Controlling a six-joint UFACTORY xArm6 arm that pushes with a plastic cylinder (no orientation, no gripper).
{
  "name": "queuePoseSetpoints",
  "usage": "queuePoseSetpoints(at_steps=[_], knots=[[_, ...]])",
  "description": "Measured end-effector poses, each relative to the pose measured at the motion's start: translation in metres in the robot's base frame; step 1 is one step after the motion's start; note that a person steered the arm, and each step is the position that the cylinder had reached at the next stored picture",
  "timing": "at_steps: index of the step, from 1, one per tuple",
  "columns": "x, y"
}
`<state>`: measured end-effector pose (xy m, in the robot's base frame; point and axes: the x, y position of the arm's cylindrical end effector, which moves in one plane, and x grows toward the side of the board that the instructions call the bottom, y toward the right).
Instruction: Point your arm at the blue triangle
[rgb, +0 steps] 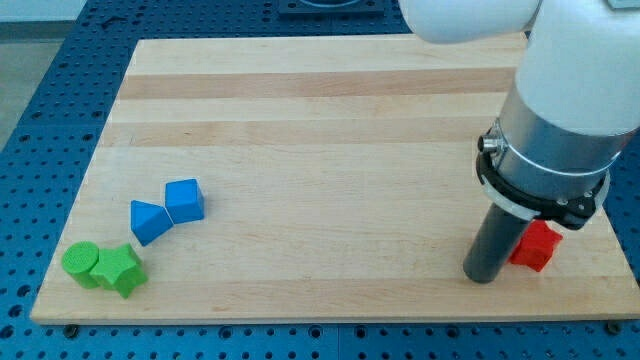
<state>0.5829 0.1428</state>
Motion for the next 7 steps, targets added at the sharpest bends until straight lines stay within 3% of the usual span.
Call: queuePoseSetpoints(at_steps=[3,5,7], knots=[[-0.003,-0.027],[-0.047,-0.091],[-0.052,-0.096]])
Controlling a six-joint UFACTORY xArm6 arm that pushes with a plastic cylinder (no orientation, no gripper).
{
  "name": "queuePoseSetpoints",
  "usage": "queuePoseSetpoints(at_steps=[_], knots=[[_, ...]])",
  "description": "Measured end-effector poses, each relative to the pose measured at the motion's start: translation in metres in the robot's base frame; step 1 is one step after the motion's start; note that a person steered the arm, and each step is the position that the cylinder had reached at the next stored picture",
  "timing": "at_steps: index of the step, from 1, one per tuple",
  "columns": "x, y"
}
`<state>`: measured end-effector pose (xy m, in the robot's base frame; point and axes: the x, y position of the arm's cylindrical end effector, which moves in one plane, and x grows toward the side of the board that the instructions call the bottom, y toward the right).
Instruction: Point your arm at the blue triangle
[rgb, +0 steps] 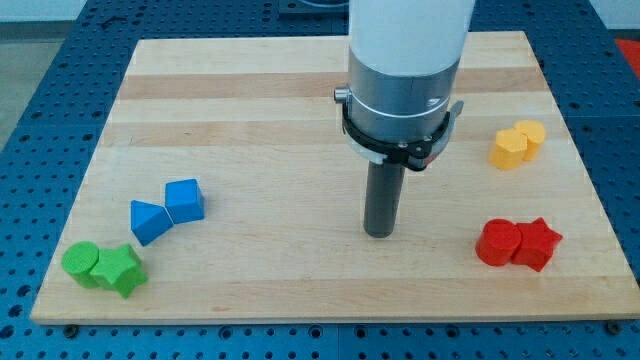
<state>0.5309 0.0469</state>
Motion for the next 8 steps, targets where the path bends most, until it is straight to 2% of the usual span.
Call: queuePoseSetpoints(at_steps=[3,6,8], knots=[[0.009,-0.039],[0.01,-0.153],[0.01,-0.21]])
